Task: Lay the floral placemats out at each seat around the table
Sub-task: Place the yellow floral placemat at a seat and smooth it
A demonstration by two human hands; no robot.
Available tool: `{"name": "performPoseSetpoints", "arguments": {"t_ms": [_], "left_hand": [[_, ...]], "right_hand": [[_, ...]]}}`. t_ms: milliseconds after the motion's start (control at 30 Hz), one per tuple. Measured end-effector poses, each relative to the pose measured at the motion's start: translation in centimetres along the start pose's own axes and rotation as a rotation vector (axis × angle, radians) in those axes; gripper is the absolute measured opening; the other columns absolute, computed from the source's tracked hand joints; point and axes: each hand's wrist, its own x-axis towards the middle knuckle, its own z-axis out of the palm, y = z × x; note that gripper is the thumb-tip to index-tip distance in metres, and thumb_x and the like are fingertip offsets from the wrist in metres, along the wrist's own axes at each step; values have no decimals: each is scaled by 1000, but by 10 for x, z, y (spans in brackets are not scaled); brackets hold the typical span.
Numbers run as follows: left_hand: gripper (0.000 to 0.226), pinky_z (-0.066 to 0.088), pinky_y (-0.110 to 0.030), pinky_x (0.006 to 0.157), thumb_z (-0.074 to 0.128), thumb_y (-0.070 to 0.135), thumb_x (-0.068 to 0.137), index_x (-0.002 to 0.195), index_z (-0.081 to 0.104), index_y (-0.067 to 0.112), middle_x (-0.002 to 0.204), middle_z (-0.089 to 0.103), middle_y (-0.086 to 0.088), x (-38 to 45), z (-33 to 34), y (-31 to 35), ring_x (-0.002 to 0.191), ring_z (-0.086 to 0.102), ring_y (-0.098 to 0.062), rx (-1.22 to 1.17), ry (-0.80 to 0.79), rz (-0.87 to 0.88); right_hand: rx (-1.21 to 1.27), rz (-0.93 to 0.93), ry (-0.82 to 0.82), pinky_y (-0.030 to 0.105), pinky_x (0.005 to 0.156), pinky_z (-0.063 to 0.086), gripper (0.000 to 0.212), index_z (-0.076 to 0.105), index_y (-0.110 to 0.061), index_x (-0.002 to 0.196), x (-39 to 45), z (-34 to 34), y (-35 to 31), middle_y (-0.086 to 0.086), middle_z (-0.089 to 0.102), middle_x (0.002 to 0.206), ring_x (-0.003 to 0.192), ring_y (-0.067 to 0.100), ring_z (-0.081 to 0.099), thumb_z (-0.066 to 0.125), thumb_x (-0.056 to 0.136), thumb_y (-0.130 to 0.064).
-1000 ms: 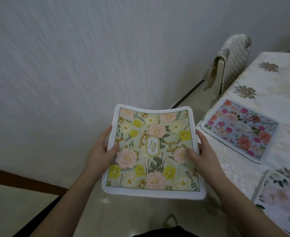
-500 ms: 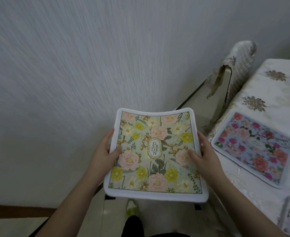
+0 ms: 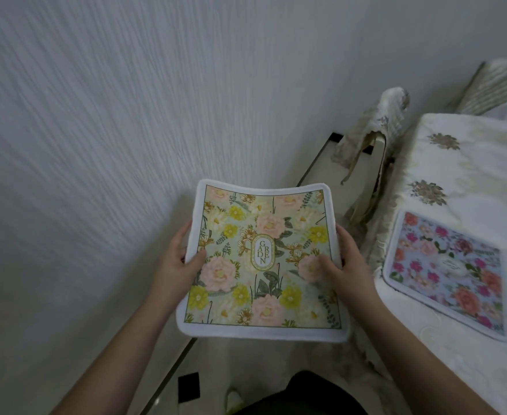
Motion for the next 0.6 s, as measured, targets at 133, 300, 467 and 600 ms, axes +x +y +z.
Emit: {"name": "performPoseSetpoints", "arguments": {"t_ms": [133, 300, 467, 600], "left_hand": [[65, 63, -45, 66, 68, 20, 93, 141, 38, 52, 97, 75, 18, 34, 9, 8, 81, 76, -15, -15, -65, 20], [65, 63, -39, 63, 67, 18, 93, 144, 39, 48, 99, 74, 23, 85, 36, 22, 83, 75, -11, 4, -131, 51], [63, 63, -46, 68, 66, 16, 94, 144, 41, 45, 104, 76, 11, 144, 76, 43, 87, 76, -15, 25, -193, 72], [64, 62, -48, 72, 66, 18, 94, 143, 40, 49, 109, 74, 9, 191, 113, 67, 88, 75, -15, 67, -220, 97]], "right_hand": [[41, 32, 33, 44, 86, 59, 65, 32, -47, 144, 21, -3, -1, -18, 64, 121, 102, 5, 67, 62, 90, -26], [74, 50, 86, 39, 85, 59, 65, 32, -47, 144, 59, -15, 4, -22, 63, 120, 101, 0, 66, 63, 92, -24], [120, 79, 127, 34, 79, 60, 62, 34, -49, 141, 110, -36, 14, -20, 64, 120, 100, 2, 67, 62, 93, -22], [128, 89, 169, 25, 75, 58, 63, 34, -45, 144, 152, -58, 17, -21, 63, 120, 99, -1, 66, 61, 93, -20]]}}
